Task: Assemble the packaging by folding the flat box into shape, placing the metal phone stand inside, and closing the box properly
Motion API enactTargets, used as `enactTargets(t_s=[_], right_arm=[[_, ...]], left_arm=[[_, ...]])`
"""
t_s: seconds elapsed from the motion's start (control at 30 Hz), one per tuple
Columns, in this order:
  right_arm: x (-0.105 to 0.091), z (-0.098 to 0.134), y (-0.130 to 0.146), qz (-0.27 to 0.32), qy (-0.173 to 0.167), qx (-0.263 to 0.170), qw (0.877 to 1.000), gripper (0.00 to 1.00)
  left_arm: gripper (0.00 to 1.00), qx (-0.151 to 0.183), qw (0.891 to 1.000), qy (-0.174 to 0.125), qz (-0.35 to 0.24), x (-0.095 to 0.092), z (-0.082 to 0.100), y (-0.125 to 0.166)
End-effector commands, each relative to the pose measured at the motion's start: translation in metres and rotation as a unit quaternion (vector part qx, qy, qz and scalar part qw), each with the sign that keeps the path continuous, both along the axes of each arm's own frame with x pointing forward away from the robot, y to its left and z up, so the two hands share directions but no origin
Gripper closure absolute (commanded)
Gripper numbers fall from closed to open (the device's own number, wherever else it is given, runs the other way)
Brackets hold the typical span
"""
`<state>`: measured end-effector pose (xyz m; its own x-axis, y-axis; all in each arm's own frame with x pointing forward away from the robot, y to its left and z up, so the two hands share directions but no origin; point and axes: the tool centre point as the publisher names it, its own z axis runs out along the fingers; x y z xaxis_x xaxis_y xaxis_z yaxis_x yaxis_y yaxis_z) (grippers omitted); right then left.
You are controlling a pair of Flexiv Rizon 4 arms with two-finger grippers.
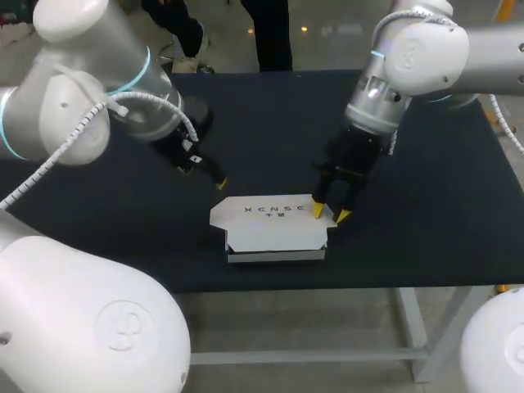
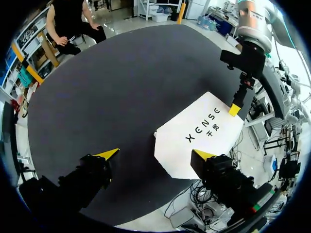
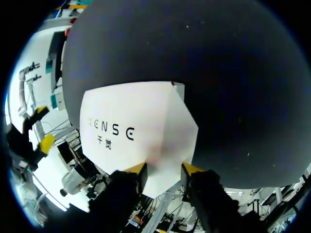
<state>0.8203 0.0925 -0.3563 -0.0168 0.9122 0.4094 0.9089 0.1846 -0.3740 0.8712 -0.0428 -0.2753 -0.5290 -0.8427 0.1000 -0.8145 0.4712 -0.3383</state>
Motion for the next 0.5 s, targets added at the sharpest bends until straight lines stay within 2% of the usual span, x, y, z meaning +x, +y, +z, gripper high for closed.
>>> enactTargets(t_s=[0.03, 0.1, 0.13, 0.2, 0.23, 0.3, 0.33, 0.37, 0.43, 0.5], right_arm=[[-0.001, 0.000, -0.001, -0.001, -0.003, 0.000, 1.000, 0.51], [-0.001, 0.000, -0.001, -0.002, -0.004, 0.002, 1.000, 0.51], [-0.001, 0.000, -0.001, -0.002, -0.004, 0.003, 1.000, 0.51], [-0.002, 0.000, -0.001, -0.003, -0.004, 0.003, 1.000, 0.51], [-0.002, -0.001, -0.002, -0.004, -0.004, 0.003, 1.000, 0.51], [-0.002, -0.001, -0.002, -0.005, -0.004, 0.003, 1.000, 0.50], [-0.002, -0.002, -0.002, -0.005, -0.004, 0.003, 1.000, 0.50], [-0.002, -0.002, -0.002, -0.005, -0.004, 0.003, 1.000, 0.50], [-0.002, -0.002, -0.002, -0.005, -0.005, 0.003, 1.000, 0.51], [-0.002, -0.002, -0.002, -0.006, -0.006, 0.002, 1.000, 0.50]], left_arm=[[0.00, 0.117, 0.980, 0.043, 0.153, 0.001, 0.003, -0.005], [0.00, 0.117, 0.980, 0.043, 0.153, 0.001, 0.003, -0.005], [0.00, 0.112, 0.974, 0.087, 0.177, 0.006, 0.003, -0.009], [0.00, 0.111, 0.967, 0.119, 0.196, 0.008, -0.001, -0.015], [0.00, 0.111, 0.959, 0.149, 0.214, 0.009, -0.002, -0.018], [0.00, 0.110, 0.952, 0.175, 0.225, 0.005, -0.006, -0.023], [0.00, 0.109, 0.945, 0.195, 0.241, 0.005, -0.008, -0.026], [0.00, 0.109, 0.946, 0.196, 0.233, 0.003, -0.010, -0.028], [0.00, 0.104, 0.936, 0.228, 0.248, 0.001, -0.012, -0.029], [0.00, 0.098, 0.930, 0.247, 0.252, -0.001, -0.015, -0.030]])
